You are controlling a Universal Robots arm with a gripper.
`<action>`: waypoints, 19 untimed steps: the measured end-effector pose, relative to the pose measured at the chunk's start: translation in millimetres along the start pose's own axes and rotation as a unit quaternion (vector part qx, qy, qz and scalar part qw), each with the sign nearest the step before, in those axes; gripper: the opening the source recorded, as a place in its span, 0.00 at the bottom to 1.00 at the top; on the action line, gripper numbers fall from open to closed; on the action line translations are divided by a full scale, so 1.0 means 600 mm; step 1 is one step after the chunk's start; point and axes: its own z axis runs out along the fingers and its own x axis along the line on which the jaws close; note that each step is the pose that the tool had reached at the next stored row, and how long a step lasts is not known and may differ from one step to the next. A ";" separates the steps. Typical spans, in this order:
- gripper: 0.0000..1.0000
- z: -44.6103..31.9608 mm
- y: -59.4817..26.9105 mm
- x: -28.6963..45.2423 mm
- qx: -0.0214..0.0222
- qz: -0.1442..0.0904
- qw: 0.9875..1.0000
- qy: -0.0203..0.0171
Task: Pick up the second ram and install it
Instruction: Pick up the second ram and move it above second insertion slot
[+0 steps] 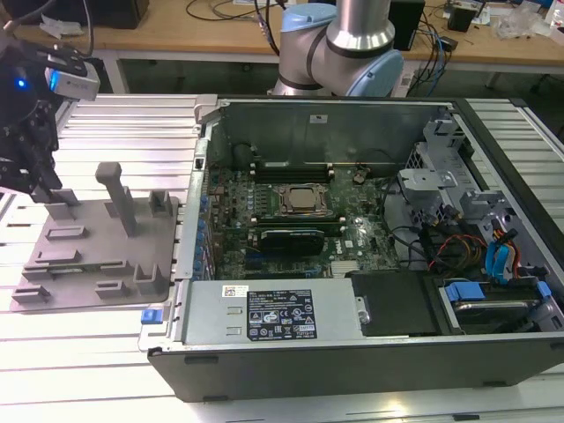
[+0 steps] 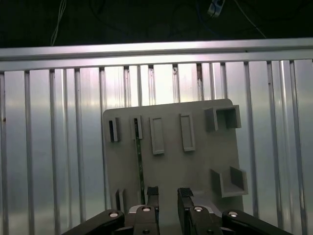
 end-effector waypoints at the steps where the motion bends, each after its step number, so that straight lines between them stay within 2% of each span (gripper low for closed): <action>1: 0.28 0.004 0.000 0.000 0.000 0.000 1.000 0.000; 6: 0.28 0.014 -0.001 0.000 0.000 0.000 1.000 0.000; 11: 0.28 0.035 -0.002 0.001 0.000 0.000 1.000 0.000; 19: 0.28 0.055 -0.003 0.001 0.000 0.000 1.000 0.000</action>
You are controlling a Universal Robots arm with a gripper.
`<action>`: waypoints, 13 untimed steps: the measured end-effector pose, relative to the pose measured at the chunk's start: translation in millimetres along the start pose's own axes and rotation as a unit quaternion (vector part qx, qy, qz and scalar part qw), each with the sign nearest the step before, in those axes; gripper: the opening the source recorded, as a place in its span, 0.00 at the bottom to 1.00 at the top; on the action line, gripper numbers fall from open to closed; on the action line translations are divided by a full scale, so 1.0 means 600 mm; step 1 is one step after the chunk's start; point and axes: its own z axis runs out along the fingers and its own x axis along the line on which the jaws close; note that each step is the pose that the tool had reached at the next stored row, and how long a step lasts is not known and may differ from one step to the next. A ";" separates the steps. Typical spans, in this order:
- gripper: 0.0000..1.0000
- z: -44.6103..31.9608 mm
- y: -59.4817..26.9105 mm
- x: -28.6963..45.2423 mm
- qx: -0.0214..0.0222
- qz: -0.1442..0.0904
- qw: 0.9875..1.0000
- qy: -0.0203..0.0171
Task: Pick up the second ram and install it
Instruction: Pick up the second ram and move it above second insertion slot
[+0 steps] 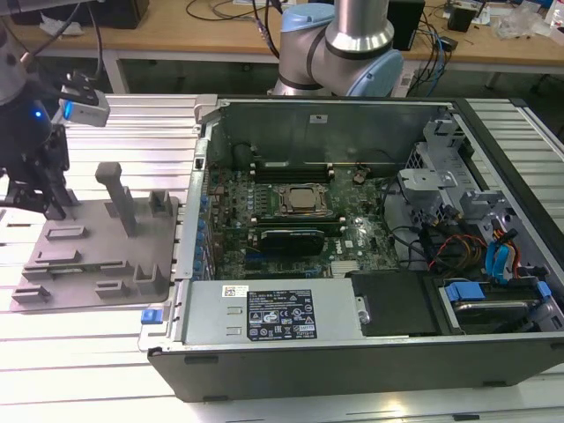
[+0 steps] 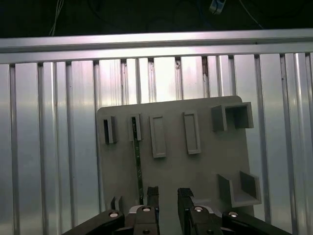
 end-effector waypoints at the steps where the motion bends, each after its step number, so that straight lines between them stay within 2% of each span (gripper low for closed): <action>1: 0.28 0.001 0.000 0.000 0.000 0.000 1.000 0.000; 7: 0.28 0.019 -0.001 0.000 0.000 0.000 1.000 0.000; 13: 0.28 0.030 -0.001 0.001 0.000 0.000 1.000 0.000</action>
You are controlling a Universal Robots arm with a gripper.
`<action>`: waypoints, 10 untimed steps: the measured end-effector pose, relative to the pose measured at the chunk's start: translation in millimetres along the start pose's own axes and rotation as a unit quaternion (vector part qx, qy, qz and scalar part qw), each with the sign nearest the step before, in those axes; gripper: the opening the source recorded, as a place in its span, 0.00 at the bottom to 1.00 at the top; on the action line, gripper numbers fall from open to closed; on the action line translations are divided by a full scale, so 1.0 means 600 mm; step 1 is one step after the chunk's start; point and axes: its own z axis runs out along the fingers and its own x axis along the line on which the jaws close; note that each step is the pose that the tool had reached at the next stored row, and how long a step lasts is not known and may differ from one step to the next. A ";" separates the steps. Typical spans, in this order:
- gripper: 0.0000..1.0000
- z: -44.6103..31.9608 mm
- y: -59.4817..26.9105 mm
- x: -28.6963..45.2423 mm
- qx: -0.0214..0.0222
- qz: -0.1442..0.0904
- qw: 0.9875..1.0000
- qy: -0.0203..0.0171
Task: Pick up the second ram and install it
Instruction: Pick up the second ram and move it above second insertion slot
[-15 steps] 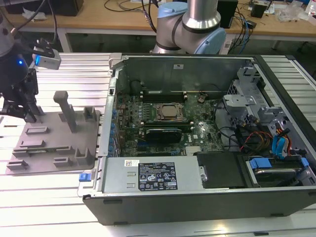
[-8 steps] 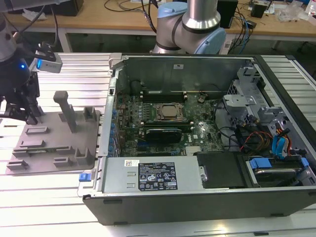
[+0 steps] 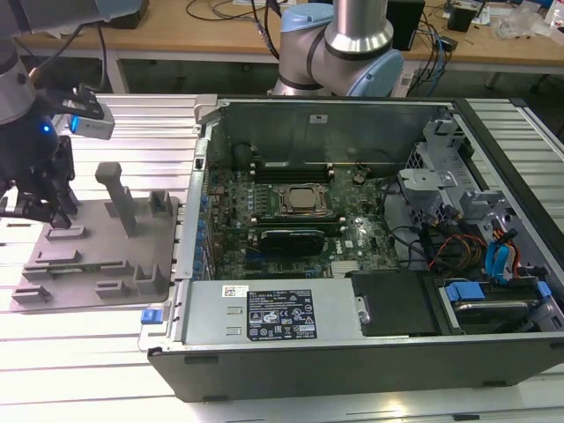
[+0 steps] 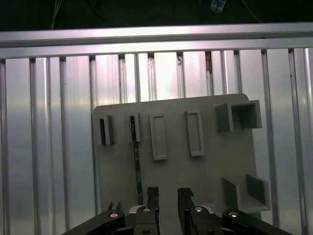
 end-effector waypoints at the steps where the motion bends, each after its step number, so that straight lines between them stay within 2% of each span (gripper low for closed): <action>1: 0.28 0.002 0.000 0.000 0.000 0.000 1.000 0.000; 10: 0.28 0.020 -0.001 0.001 0.000 0.000 1.000 0.000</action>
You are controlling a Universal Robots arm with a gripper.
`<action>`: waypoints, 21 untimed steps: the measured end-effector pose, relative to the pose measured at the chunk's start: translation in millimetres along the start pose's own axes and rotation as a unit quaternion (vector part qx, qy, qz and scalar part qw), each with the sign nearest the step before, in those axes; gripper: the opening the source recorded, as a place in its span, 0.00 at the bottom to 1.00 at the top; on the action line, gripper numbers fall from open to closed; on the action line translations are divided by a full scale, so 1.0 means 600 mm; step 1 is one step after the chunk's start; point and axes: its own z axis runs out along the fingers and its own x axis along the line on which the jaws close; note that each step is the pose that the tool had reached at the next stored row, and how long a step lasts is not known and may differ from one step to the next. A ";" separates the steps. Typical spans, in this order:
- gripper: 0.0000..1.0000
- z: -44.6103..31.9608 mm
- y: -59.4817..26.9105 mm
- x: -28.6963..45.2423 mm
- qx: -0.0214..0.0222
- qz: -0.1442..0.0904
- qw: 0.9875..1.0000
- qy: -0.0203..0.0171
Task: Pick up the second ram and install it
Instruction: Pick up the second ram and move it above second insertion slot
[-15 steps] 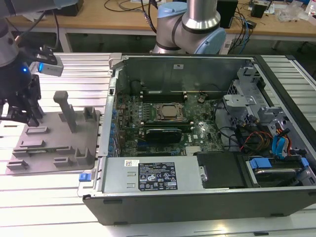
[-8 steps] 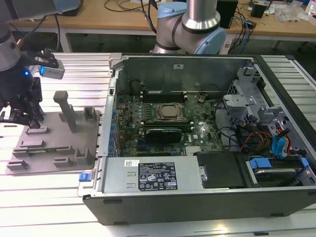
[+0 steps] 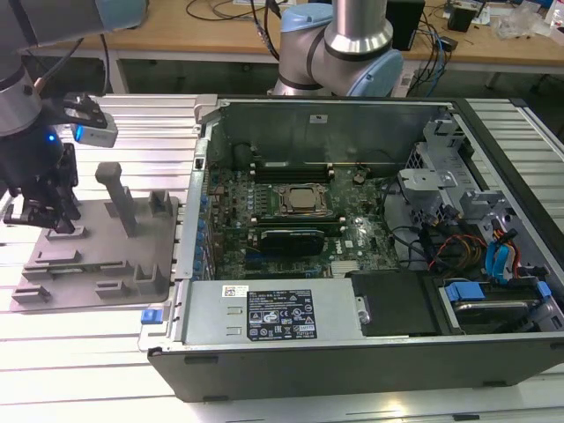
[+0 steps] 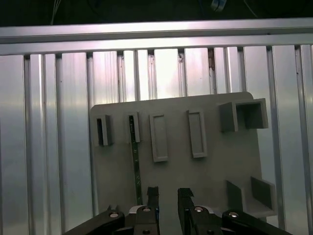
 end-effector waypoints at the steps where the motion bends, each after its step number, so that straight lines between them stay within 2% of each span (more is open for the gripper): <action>1: 0.28 0.005 0.000 0.000 0.000 0.000 1.000 0.000; 3: 0.28 0.020 -0.001 0.006 0.000 0.000 1.000 0.000; 5: 0.28 0.030 -0.003 0.029 0.000 0.000 1.000 0.000; 6: 0.28 0.033 -0.003 0.034 0.000 -0.001 1.000 0.000; 7: 0.28 0.036 -0.003 0.036 0.000 -0.001 1.000 0.000; 10: 0.28 0.058 -0.005 0.041 0.000 -0.013 1.000 0.001; 14: 0.28 0.082 -0.006 0.054 0.000 -0.015 1.000 0.001; 21: 0.28 0.107 -0.006 0.055 0.000 -0.015 1.000 0.001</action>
